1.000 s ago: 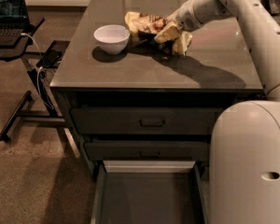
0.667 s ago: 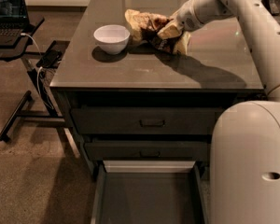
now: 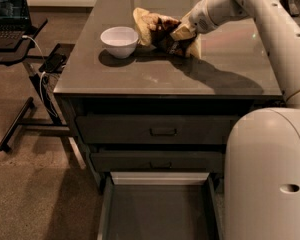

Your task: Place brown chip bag into bottom drawer

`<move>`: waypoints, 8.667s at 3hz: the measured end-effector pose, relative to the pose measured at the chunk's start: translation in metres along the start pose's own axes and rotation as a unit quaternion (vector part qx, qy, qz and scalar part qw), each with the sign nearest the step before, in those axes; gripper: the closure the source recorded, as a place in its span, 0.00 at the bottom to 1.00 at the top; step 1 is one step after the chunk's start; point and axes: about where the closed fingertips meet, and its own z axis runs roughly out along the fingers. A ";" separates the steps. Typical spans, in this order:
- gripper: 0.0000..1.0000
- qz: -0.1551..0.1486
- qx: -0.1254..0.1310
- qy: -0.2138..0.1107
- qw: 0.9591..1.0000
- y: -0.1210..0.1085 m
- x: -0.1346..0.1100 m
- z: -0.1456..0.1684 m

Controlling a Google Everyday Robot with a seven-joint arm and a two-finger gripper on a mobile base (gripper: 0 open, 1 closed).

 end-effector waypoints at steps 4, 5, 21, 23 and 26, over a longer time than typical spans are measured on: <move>1.00 -0.023 0.016 0.009 1.000 0.004 -0.021 -0.102; 1.00 -0.027 0.010 0.013 1.000 0.020 -0.021 -0.141; 1.00 0.108 -0.037 0.075 0.991 0.335 0.392 0.043; 1.00 0.101 -0.038 0.034 0.994 0.340 0.433 0.084; 1.00 0.100 -0.088 -0.063 0.989 0.376 0.495 0.124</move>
Offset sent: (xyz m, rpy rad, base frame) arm -0.0233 -0.0480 0.0715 -0.0269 -0.0655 -0.0453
